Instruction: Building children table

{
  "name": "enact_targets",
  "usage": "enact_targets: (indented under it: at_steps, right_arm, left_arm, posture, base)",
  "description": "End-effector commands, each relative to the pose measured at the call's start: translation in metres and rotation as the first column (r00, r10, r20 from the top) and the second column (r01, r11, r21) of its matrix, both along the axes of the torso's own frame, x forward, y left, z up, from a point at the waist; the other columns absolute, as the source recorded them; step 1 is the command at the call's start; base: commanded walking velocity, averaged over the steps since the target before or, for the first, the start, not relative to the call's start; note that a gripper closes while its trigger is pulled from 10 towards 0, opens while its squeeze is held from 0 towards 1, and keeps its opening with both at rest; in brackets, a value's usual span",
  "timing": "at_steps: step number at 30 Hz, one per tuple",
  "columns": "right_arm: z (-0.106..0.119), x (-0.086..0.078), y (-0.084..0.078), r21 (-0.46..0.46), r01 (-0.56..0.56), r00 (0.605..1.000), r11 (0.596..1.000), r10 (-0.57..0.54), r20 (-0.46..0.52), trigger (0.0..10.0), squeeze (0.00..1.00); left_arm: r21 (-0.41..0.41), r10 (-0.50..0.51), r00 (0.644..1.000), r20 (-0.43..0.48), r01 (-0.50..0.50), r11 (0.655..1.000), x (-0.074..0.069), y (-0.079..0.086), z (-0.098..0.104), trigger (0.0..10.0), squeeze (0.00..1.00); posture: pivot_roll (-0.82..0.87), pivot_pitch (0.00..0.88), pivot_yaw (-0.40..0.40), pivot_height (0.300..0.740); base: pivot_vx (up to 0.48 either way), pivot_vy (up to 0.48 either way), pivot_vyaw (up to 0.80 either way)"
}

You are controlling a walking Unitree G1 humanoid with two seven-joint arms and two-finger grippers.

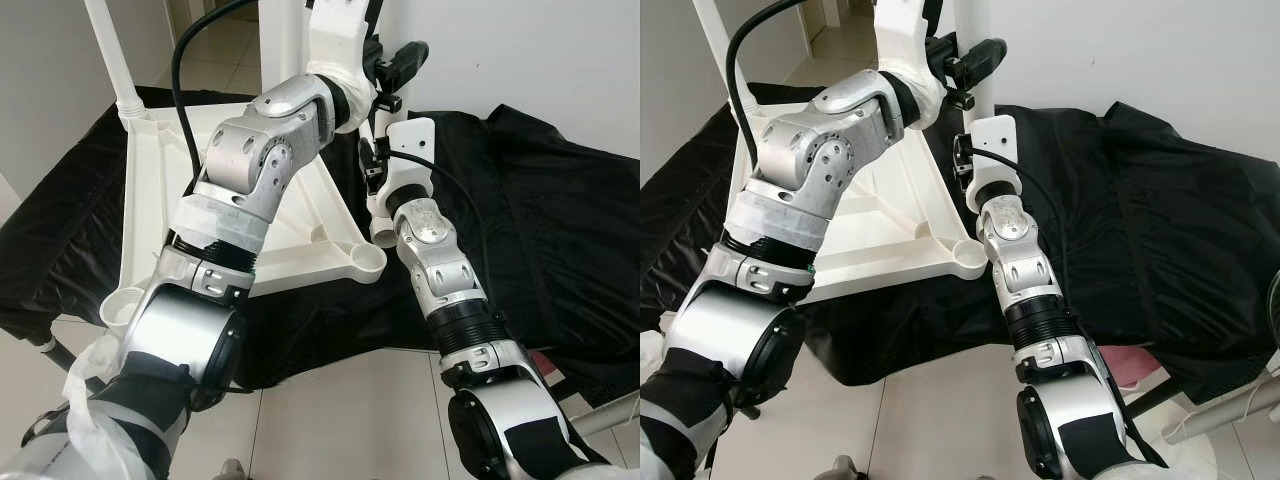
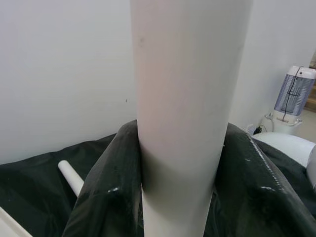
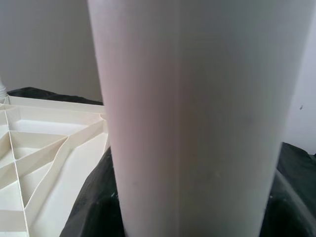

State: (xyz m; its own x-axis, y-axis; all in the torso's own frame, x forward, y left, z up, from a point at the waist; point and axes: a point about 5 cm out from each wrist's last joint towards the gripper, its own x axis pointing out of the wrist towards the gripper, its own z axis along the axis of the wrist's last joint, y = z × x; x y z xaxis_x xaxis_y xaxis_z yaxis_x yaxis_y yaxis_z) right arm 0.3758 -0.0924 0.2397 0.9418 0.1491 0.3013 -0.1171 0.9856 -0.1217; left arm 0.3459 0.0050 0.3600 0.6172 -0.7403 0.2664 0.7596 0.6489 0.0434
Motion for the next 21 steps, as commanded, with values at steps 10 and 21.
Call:
enact_targets:
  at_steps: [10,21]
  right_arm:
    - [0.001,0.003,-0.009,0.040,0.042,0.999,0.998,-0.041,-0.016,10.0,0.00]
    - [-0.005,0.001,-0.030,0.088,0.112,0.993,0.990,-0.110,-0.034,10.0,0.00]
  left_arm:
    - [-0.065,-0.102,0.994,0.040,0.105,0.992,-0.017,-0.006,0.013,10.0,1.00]
    - [-0.108,-0.130,0.990,0.061,0.136,0.985,-0.020,0.007,0.016,10.0,0.00]
  posture:
    - [0.00,0.040,-0.025,0.740]
    - [0.00,0.039,-0.025,0.740]
  base:
    - [0.000,0.000,0.00]
    - [0.000,0.000,0.00]
